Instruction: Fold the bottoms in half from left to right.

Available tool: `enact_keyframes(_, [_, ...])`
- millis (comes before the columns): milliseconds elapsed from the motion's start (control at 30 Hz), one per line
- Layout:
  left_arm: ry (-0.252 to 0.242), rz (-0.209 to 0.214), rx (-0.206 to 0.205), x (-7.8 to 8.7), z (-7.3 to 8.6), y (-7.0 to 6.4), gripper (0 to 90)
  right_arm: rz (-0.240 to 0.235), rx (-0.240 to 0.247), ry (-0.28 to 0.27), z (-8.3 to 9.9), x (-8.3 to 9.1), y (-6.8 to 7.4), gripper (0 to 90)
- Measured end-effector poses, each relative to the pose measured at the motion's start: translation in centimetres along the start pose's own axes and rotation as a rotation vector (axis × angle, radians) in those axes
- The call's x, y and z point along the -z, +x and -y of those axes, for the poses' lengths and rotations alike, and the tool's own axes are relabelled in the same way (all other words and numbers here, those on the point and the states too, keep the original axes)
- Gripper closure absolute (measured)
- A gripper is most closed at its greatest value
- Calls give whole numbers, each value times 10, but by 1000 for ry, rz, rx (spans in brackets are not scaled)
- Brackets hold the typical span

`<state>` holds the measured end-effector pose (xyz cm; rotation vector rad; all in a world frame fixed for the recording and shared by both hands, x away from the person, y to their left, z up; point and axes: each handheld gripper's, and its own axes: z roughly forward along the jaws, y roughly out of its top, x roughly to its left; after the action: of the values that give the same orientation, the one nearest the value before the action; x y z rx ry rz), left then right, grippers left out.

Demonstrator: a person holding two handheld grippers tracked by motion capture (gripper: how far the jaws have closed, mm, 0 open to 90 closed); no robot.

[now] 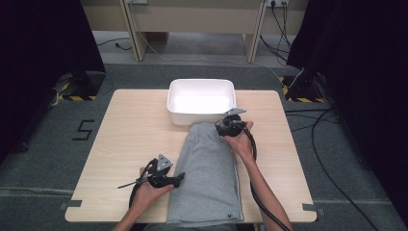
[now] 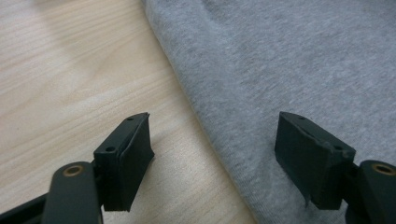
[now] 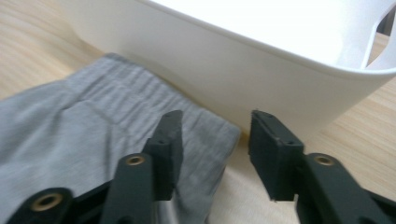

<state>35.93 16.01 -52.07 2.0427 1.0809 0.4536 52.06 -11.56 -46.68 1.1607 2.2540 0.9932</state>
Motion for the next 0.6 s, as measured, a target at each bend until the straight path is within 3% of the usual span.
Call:
enact_keyframes(167, [0,0,-1,0,0,0,260,-32,-9,-22,12,23,7,468])
enact_keyframes(300, [0,0,1,0,0,0,260,-53,-15,-13,31,31,12,448])
enact_keyframes(433, [0,0,1,0,0,0,260,-65,-33,-41,47,38,16,448])
enact_keyframes(600, [0,0,1,0,0,0,259,-40,-24,-29,59,39,17,453])
